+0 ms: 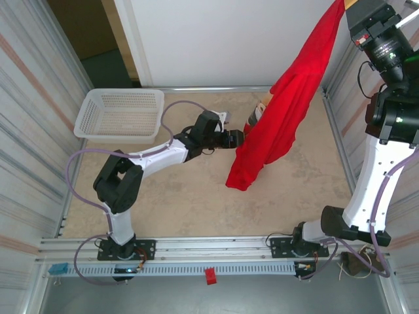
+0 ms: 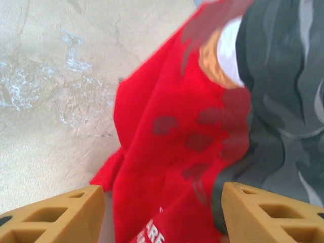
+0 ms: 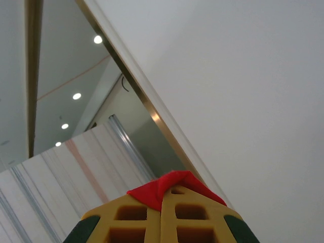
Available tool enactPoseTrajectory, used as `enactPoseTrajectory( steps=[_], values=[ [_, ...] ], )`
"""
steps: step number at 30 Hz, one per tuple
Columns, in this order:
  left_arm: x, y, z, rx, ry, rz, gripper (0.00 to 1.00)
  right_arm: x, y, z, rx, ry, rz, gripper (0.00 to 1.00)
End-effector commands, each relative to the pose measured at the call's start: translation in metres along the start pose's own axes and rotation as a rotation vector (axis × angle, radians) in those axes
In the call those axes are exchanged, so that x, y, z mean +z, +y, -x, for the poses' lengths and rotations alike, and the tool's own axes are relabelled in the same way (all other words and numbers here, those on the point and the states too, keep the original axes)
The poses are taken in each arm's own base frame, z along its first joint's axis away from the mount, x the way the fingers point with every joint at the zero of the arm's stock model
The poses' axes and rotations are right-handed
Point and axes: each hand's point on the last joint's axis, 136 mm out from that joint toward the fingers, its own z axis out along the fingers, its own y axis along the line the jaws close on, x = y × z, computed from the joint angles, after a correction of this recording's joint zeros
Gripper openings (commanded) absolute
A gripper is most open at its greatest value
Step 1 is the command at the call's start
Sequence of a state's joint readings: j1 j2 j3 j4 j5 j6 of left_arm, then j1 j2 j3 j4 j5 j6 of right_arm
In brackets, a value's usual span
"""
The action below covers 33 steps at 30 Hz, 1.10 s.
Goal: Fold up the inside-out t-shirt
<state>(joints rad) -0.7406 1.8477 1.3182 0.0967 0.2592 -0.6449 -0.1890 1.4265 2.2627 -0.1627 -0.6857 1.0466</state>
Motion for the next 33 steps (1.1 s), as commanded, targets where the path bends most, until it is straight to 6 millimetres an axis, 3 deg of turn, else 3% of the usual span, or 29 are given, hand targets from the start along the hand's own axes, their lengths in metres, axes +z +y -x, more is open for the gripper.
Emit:
enactPoseTrajectory(
  steps=[1, 9, 15, 18, 33],
  values=[
    [-0.019, -0.011, 0.011, -0.009, -0.088, -0.007, 0.64, -0.002, 0.02, 0.007, -0.019, -0.026, 0.052, 0.0],
    [-0.042, -0.022, -0.019, 0.016, -0.164, 0.063, 0.65, 0.001, 0.017, 0.004, -0.016, -0.016, 0.052, 0.0],
    [-0.048, -0.053, -0.036, 0.079, -0.222, 0.068, 0.65, 0.001, 0.018, 0.002, -0.016, -0.011, 0.052, 0.0],
    [-0.043, -0.063, -0.044, 0.085, -0.219, 0.051, 0.65, 0.001, 0.018, 0.002, -0.018, -0.013, 0.052, 0.0],
    [0.007, -0.074, -0.054, 0.101, -0.163, 0.018, 0.65, -0.003, 0.024, 0.003, -0.022, -0.022, 0.052, 0.0]
  ],
)
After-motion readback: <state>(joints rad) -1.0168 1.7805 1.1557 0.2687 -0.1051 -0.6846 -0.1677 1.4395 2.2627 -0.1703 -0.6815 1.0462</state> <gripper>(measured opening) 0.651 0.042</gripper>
